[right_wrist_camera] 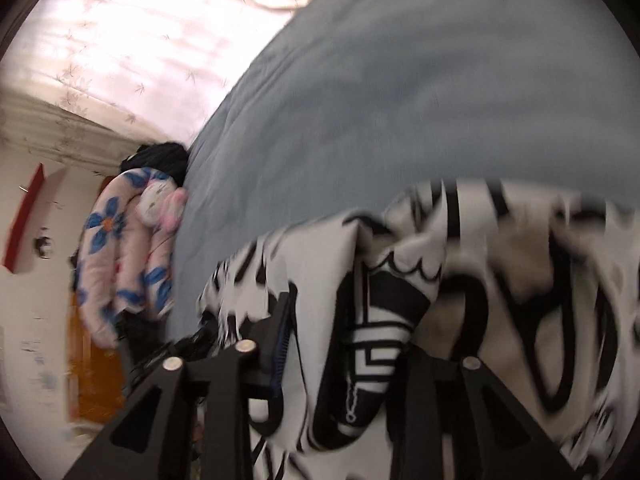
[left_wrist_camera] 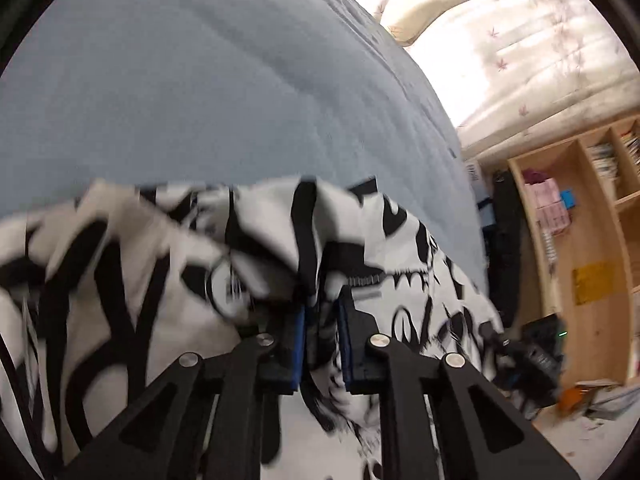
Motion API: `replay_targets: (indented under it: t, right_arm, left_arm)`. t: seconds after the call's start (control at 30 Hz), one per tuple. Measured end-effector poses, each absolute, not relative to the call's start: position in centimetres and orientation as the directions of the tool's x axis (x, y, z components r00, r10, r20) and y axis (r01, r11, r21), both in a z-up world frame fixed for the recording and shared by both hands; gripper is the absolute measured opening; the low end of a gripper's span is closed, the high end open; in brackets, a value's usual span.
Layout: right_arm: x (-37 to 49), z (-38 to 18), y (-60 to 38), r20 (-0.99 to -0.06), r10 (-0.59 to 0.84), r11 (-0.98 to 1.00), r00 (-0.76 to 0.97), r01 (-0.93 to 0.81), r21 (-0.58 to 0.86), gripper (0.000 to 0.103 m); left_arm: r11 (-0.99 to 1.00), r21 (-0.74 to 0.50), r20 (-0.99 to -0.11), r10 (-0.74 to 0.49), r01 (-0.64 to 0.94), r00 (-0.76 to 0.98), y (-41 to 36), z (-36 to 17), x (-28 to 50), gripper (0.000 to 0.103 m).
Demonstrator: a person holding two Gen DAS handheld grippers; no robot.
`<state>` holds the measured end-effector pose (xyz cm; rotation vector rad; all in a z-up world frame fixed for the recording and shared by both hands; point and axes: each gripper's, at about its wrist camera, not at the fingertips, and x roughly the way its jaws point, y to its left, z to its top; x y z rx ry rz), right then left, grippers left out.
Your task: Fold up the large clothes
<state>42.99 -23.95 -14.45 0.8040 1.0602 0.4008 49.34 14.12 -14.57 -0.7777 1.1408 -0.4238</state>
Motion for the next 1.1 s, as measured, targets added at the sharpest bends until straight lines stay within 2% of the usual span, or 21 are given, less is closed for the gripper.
replay_targets:
  t: [0.07, 0.1, 0.13, 0.3, 0.33, 0.37, 0.4, 0.43, 0.47, 0.53, 0.67, 0.83, 0.87, 1.0, 1.1]
  right_arm:
    - [41.5, -14.2, -23.8, -0.611, 0.650, 0.661, 0.452, 0.060, 0.748, 0.051]
    - [40.8, -14.1, -23.4, -0.609, 0.660, 0.658, 0.441, 0.051, 0.751, 0.053]
    - [40.3, -14.0, -23.1, -0.601, 0.673, 0.650, 0.431, 0.041, 0.759, 0.054]
    - [38.8, -13.8, -20.4, -0.610, 0.671, 0.667, 0.421, 0.015, 0.745, 0.060]
    - [38.7, -13.8, -20.1, -0.609, 0.670, 0.667, 0.425, 0.016, 0.745, 0.060]
    - [38.4, -13.7, -19.6, -0.616, 0.658, 0.678, 0.433, 0.015, 0.735, 0.060]
    - [38.2, -13.3, -19.3, -0.623, 0.648, 0.690, 0.438, 0.008, 0.724, 0.059]
    - [37.8, -13.0, -19.3, -0.625, 0.645, 0.697, 0.440, -0.003, 0.717, 0.056]
    - [37.3, -12.2, -19.1, -0.624, 0.645, 0.701, 0.442, -0.017, 0.713, 0.047]
    - [36.5, -10.9, -19.3, -0.609, 0.660, 0.681, 0.441, -0.009, 0.732, 0.037]
    - [33.8, -9.3, -21.1, -0.561, 0.707, 0.606, 0.430, 0.039, 0.794, 0.036]
    - [29.8, -10.7, -22.3, -0.641, 0.680, 0.659, 0.357, 0.087, 0.747, 0.035]
    - [28.9, -11.5, -22.4, -0.673, 0.661, 0.685, 0.331, 0.099, 0.722, 0.031]
    - [26.3, -13.9, -22.0, -0.765, 0.579, 0.778, 0.282, 0.090, 0.622, 0.028]
    - [24.6, -14.4, -21.3, -0.788, 0.544, 0.813, 0.288, 0.052, 0.580, 0.028]
  left_arm:
    - [0.644, -0.761, -0.622, -0.689, -0.081, 0.373, 14.1, -14.4, 48.5, 0.024]
    - [0.639, -0.765, -0.617, -0.692, -0.081, 0.374, 14.0, -14.3, 48.1, 0.031]
    - [0.634, -0.769, -0.614, -0.694, -0.085, 0.377, 13.6, -14.2, 47.8, 0.034]
    - [0.600, -0.794, -0.587, -0.718, -0.096, 0.374, 10.8, -14.0, 46.7, 0.036]
    - [0.602, -0.793, -0.585, -0.713, -0.091, 0.387, 10.2, -13.7, 46.3, 0.032]
    - [0.607, -0.790, -0.585, -0.705, -0.087, 0.401, 9.6, -13.0, 45.8, 0.013]
    - [0.609, -0.789, -0.586, -0.703, -0.083, 0.403, 9.6, -12.3, 45.0, 0.007]
    - [0.613, -0.786, -0.588, -0.697, -0.085, 0.411, 9.7, -11.4, 44.1, 0.007]
    - [0.628, -0.772, -0.602, -0.677, -0.092, 0.423, 9.4, -10.2, 43.4, 0.006]
    - [0.630, -0.771, -0.600, -0.670, -0.092, 0.437, 10.0, -7.9, 42.1, 0.005]
    - [0.628, -0.770, -0.608, -0.668, -0.113, 0.430, 11.4, -4.8, 38.8, 0.003]
    - [0.692, -0.697, -0.711, -0.636, -0.186, 0.300, 12.5, -6.5, 34.2, 0.001]
    - [0.701, -0.688, -0.723, -0.638, -0.189, 0.266, 12.5, -7.4, 33.0, 0.001]
    - [0.748, -0.645, -0.761, -0.615, -0.153, 0.204, 12.3, -10.0, 29.5, 0.001]
    - [0.793, -0.596, -0.800, -0.571, -0.125, 0.184, 12.1, -11.5, 28.0, 0.001]
